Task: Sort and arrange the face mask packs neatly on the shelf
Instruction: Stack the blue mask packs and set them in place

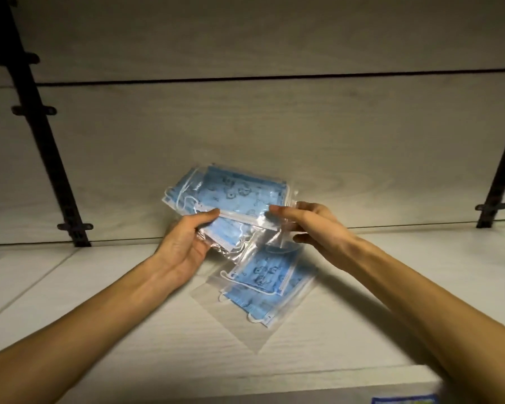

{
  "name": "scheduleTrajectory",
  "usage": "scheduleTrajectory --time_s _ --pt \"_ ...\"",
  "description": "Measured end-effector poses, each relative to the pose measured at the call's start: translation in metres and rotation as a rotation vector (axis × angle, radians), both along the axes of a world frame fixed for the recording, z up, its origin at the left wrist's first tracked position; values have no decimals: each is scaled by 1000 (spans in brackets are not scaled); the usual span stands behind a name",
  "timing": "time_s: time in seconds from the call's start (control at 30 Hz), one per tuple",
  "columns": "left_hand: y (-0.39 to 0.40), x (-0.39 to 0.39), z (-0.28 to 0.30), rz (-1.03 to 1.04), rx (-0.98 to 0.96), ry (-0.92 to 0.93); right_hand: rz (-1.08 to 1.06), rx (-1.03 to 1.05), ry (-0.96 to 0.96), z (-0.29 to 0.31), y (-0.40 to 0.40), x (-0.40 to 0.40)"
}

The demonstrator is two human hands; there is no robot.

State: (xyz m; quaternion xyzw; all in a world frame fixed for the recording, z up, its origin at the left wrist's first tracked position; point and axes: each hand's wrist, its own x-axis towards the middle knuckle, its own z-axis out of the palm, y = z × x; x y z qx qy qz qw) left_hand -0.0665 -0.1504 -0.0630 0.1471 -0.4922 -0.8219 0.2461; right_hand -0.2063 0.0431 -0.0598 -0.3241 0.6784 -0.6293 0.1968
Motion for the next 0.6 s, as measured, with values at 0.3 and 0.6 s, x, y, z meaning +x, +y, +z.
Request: scheduleTrajectory --time_s 0.3,0.6 --pt "-22 9 22 129 57 31 -255 727 632 -5 15 -13" --pt "-33 5 15 208 56 -83 -220 623 425 -3 15 -20"
